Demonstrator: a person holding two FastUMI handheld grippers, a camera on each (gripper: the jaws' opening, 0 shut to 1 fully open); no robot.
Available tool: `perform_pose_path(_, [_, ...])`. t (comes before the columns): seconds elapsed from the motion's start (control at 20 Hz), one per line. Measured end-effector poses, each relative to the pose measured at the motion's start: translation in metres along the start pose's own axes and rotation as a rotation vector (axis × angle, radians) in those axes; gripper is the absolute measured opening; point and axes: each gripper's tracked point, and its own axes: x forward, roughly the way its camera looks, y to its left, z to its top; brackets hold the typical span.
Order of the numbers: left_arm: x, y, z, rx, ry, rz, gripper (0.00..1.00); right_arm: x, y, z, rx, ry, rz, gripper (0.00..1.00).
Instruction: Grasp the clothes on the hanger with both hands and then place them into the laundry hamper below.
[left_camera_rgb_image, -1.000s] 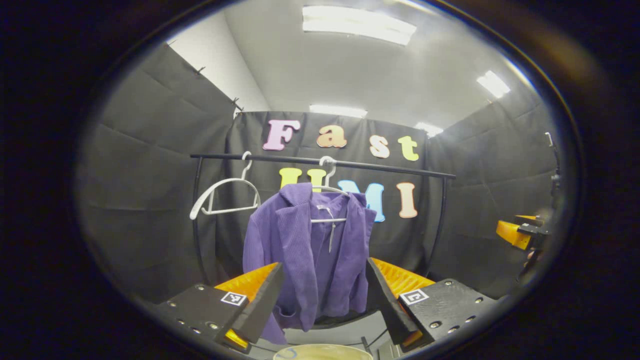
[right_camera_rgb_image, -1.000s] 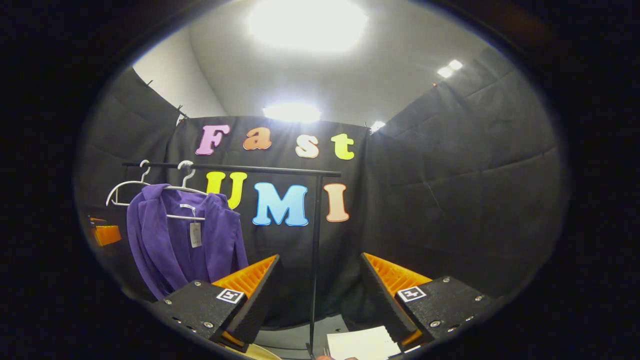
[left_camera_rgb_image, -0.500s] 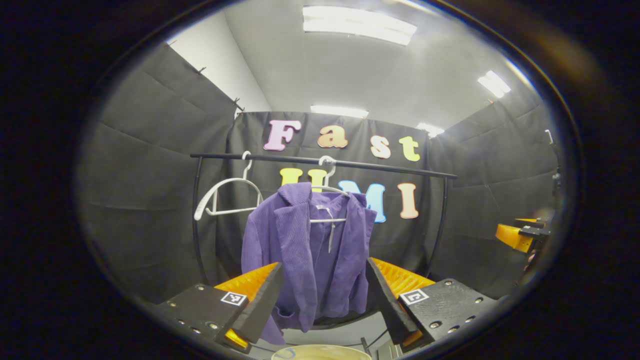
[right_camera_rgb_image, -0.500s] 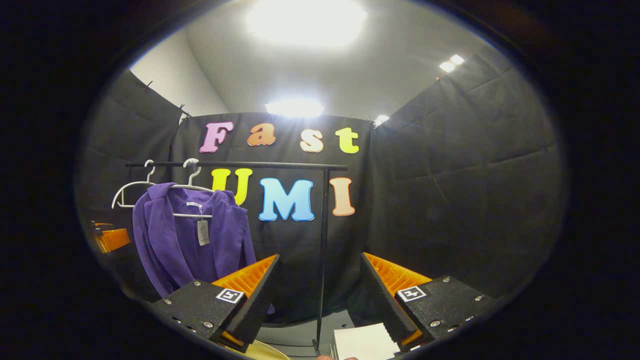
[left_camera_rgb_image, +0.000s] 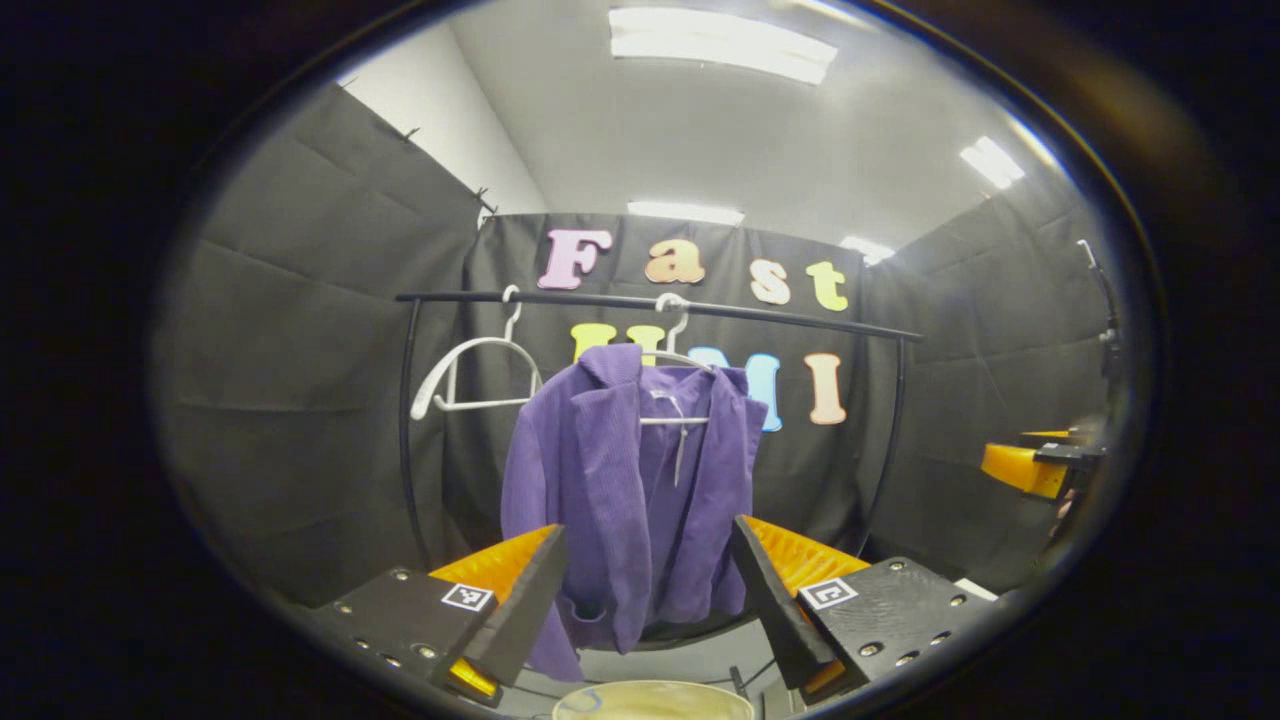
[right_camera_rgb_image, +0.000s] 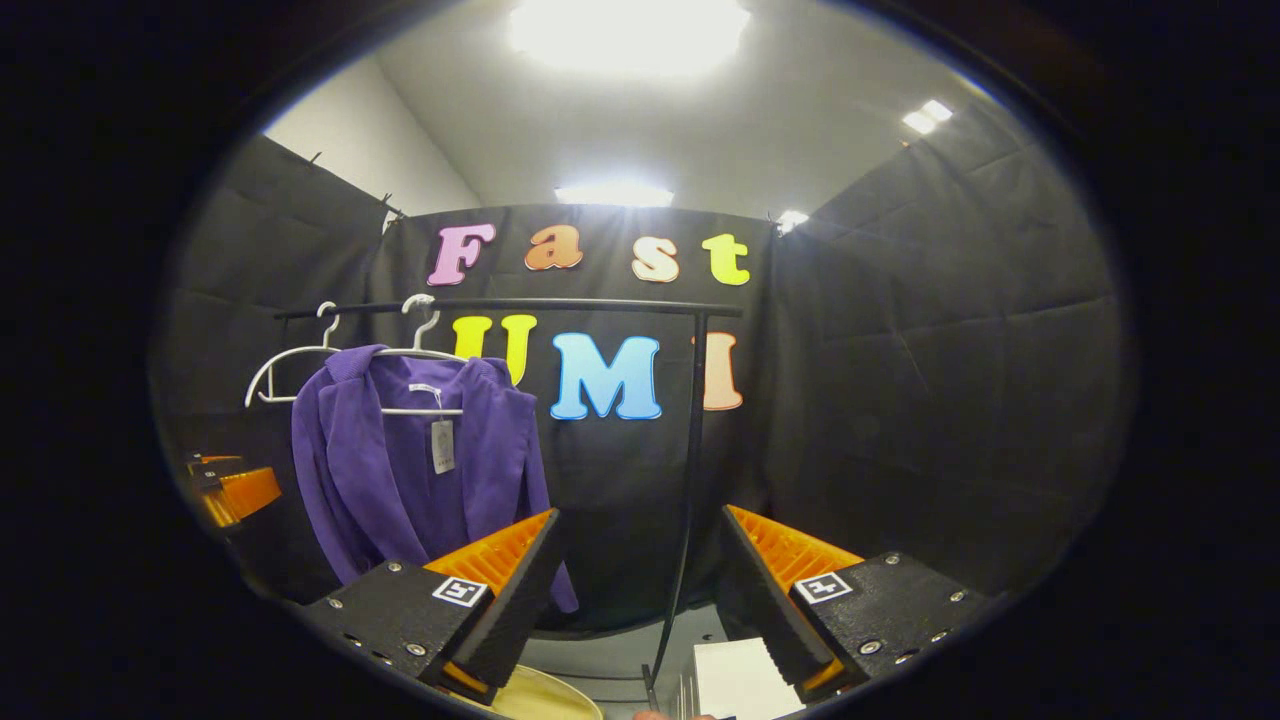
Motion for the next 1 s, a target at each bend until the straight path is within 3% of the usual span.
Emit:
perform_pose_path(0.05, [-0.001,0.007,-0.002,0.001,0.003,0.014,0.95,0.002,0.011,-0.005,0.002,0.021,0.027,0.96])
perform_pose_path(0.25, [0.007,0.021,-0.016,0.021,0.033,0.044,0.95,0.014,0.049,-0.007,0.034,0.070,0.113,0.95])
perform_pose_path(0.3, [0.010,0.022,-0.018,0.021,0.041,0.044,0.99,0.018,0.057,-0.006,0.032,0.073,0.128,0.96])
perform_pose_path(0.35, [0.013,0.022,-0.019,0.022,0.044,0.043,0.94,0.024,0.064,-0.004,0.026,0.071,0.143,0.95])
perform_pose_path(0.45, [0.021,0.023,-0.017,0.026,0.044,0.046,0.99,0.033,0.078,0.002,0.016,0.061,0.171,0.94])
perform_pose_path(0.55, [0.025,0.023,-0.020,0.008,0.064,0.050,0.95,0.045,0.090,0.006,0.013,0.055,0.198,0.94])
perform_pose_path(0.6, [0.027,0.023,-0.021,-0.006,0.076,0.052,0.99,0.053,0.094,0.008,0.016,0.053,0.205,0.94])
perform_pose_path(0.7, [0.039,0.022,-0.014,-0.033,0.080,0.059,0.99,0.067,0.097,0.013,0.031,0.051,0.216,0.95])
perform_pose_path(0.75, [0.046,0.021,-0.008,-0.040,0.072,0.065,0.90,0.077,0.101,0.014,0.043,0.049,0.225,0.95])
perform_pose_path(0.8, [0.055,0.022,-0.004,-0.043,0.065,0.077,0.90,0.088,0.105,0.015,0.057,0.050,0.236,0.96])
perform_pose_path(0.9, [0.072,0.021,0.008,-0.045,0.056,0.100,0.99,0.115,0.115,0.017,0.091,0.057,0.263,0.96])
perform_pose_path(1.0, [0.088,0.016,0.015,-0.055,0.054,0.122,0.95,0.142,0.124,0.019,0.120,0.072,0.285,0.95])
